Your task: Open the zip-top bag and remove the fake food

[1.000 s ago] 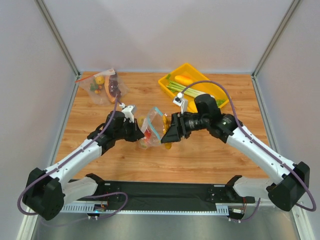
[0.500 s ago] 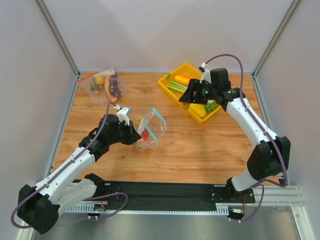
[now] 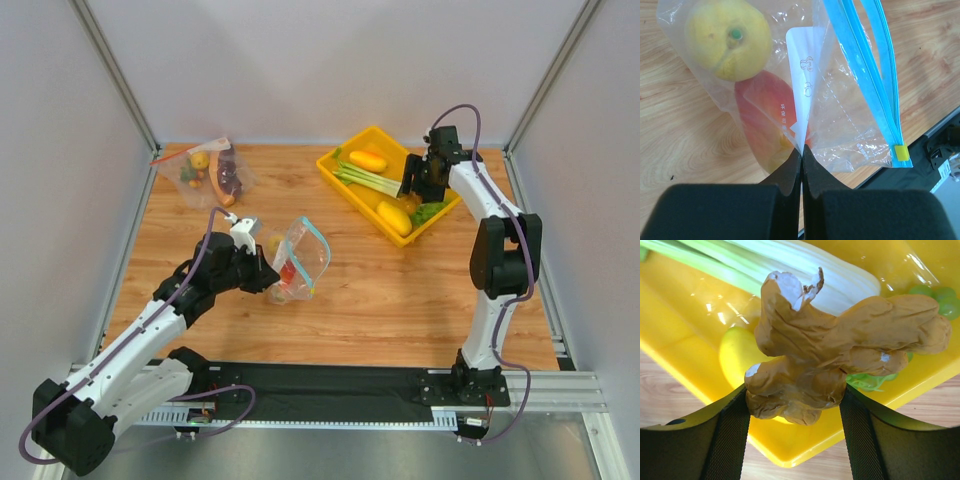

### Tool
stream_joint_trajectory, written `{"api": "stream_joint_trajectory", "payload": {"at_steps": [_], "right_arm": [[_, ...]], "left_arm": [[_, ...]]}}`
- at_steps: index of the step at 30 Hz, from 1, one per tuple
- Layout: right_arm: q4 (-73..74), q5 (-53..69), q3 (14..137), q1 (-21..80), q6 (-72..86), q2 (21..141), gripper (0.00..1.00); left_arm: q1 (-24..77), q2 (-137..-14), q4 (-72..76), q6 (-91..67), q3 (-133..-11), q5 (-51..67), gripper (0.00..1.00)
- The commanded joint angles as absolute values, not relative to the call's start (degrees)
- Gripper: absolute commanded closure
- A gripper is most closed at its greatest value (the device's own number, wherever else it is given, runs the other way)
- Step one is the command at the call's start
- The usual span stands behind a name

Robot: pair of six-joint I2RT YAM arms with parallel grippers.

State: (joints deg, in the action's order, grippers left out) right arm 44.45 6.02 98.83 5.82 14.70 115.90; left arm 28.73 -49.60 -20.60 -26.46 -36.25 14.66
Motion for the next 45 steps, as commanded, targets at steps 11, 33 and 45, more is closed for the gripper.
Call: {"api": "stream_joint_trajectory", "payload": {"at_steps": [11, 33, 45], "right_arm": [[47.2, 0.1, 101.9, 3.7, 9.9, 120.3, 0.53], [44.4, 5.6, 95.0, 3.9, 10.8, 100.0, 0.12], [31.1, 30.2, 76.0, 14.6, 17.6, 81.3, 0.37]], "left_arm": [[28.5, -50.1, -20.2, -25.7, -36.3, 15.7, 1.0], [28.4, -49.8, -20.0, -25.4, -36.3, 16.2, 1.0], [28.5, -51.4, -17.4, -25.2, -35.3, 18.7, 1.0]]}}
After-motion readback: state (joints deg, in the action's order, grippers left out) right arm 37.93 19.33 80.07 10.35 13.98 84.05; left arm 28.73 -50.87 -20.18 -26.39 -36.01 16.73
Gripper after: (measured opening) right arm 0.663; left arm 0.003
